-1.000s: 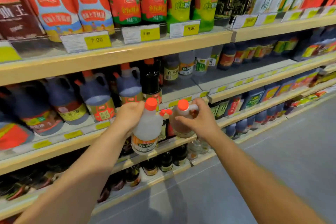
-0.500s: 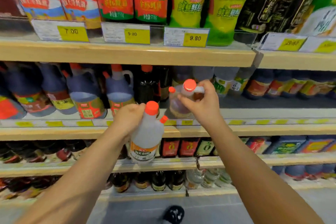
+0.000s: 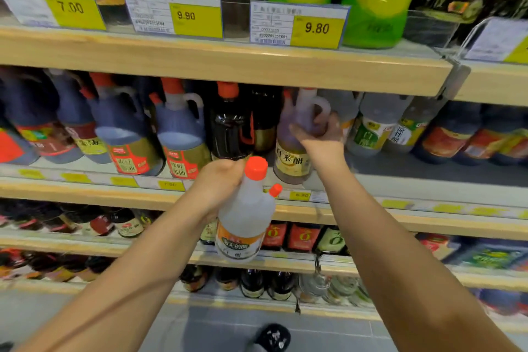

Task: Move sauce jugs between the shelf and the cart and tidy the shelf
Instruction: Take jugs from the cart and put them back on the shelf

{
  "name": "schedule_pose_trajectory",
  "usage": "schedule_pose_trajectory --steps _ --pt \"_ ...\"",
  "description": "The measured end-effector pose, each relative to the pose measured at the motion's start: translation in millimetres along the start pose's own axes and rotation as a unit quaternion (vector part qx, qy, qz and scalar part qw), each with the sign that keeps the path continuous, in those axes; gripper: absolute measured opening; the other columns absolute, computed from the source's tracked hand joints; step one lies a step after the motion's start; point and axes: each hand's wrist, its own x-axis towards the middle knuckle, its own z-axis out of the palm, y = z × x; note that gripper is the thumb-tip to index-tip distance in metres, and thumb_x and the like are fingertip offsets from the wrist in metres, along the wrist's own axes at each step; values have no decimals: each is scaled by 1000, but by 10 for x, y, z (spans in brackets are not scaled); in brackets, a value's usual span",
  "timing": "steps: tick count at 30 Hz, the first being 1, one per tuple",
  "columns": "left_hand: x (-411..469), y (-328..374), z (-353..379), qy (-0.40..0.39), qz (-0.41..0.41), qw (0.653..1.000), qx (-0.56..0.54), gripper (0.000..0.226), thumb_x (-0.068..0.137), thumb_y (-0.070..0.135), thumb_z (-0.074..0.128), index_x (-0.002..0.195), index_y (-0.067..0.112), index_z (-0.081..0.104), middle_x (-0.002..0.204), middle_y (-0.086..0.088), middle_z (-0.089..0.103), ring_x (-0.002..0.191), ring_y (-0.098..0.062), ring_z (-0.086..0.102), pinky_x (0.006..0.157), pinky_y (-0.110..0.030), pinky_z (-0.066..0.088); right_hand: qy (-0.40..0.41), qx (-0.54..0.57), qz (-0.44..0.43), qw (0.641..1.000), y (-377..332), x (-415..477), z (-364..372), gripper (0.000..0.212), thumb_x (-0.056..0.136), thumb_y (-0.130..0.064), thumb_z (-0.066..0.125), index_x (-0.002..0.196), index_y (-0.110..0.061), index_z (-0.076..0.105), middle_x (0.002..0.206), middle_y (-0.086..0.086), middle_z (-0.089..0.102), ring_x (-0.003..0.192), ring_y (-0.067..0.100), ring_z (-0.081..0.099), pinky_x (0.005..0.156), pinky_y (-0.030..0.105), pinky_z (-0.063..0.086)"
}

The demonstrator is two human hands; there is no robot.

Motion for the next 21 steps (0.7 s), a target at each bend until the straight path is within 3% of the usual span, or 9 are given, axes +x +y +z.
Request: schedule_pose_trajectory --steps 3,7,10,14,18,21 --pt "15 -51 43 -8 -1 1000 6 31 85 39 55 64 17 54 68 -7 48 68 -17 43 69 -32 34 -11 52 24 998 160 -20 -36 81 62 -39 82 126 -11 42 125 7 55 116 21 54 94 32 48" --pt "14 -29 56 -4 -10 1000 -16 35 87 34 55 59 15 44 69 -11 42 69 -18 38 68 -33 29 -22 -31 39 998 273 -200 -33 102 52 -52 83 135 -13 37 129 6 54 117 21 54 97 38 48" --pt "27 4 71 -3 -14 1000 -21 44 90 30 52 52 19 34 68 -12 37 66 -19 35 67 -31 28 -34 -79 24 996 356 -206 -48 93 58 -49 84 130 -7 42 118 6 62 110 22 59 89 36 51" --pt "44 24 78 -14 -24 999 -31 45 93 29 49 53 17 32 60 -6 33 58 -18 32 55 -28 23 -135 -90 16 987 350 -78 -189 75 69 -40 80 131 -18 43 113 -9 57 105 7 52 80 12 38" --pt "6 64 98 -44 -37 998 -36 27 91 28 49 71 10 46 75 -11 46 72 -20 43 64 -29 31 -173 -77 7 982 318 -43 -235 72 68 -41 81 129 -20 47 124 -8 59 113 6 55 91 18 45" --pt "-83 185 113 -62 -58 994 -75 29 90 20 46 61 13 45 56 -5 49 53 -17 50 54 -20 38 -160 -59 -28 985 247 -200 -353 50 80 -28 74 122 -13 52 109 -11 61 96 -11 56 81 5 44"
